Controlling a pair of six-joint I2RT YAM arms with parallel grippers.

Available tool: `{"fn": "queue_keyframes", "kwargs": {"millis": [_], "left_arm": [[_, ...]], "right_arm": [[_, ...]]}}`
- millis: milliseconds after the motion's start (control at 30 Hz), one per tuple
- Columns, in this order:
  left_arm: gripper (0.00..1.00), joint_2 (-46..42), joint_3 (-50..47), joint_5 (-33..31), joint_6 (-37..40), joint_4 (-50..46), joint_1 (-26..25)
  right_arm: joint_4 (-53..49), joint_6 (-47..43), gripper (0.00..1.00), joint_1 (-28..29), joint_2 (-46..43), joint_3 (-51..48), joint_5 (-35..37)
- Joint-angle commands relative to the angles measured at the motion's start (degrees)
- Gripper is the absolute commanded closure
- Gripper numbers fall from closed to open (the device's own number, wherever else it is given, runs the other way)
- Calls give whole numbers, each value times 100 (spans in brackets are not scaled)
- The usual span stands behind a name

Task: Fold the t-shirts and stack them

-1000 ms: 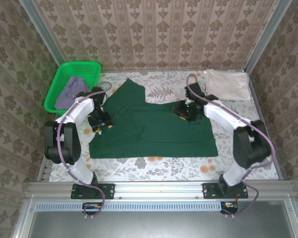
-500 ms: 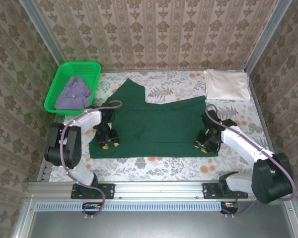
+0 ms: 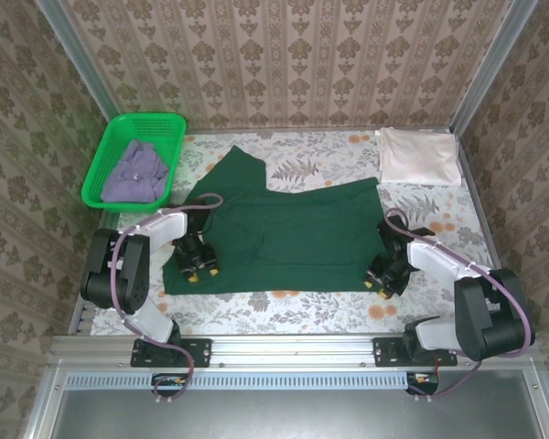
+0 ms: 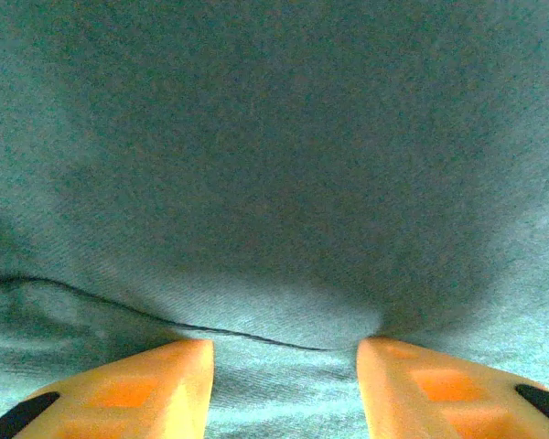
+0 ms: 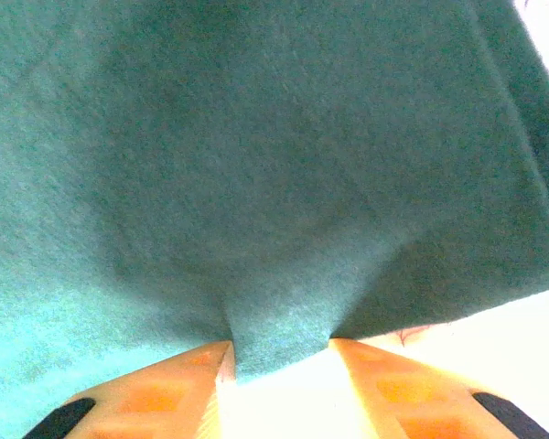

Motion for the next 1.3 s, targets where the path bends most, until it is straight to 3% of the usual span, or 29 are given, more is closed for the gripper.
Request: {"fn": "queue_keyframes", "kwargs": {"millis": [0, 333, 533, 667, 833, 1000, 1267], "left_arm": [[53, 82, -373, -578, -271, -353, 3], [52, -64, -314, -646, -438, -792, 10], [43, -111, 537, -564, -353, -1141, 21], [35, -63, 1869, -659, -320, -1452, 19], [24, 499, 3651, -722, -163, -1510, 36], [18, 1571, 5393, -523, -132, -1405, 148], [16, 4116, 8781, -60, 98, -1623, 397]], "right_arm": [[-293, 161, 67, 1, -143, -230, -456], [-516, 472, 69, 124, -647, -252, -535], [-453, 503, 67, 125, -1076, 348, -265], [-77, 79, 57, 69, -861, 1161, 325], [1065, -272, 49, -239, 276, 2193, 553], [1736, -31, 43, -314, 1656, 3216, 971], [2076, 101, 37, -463, 2520, 3807, 1168]]}}
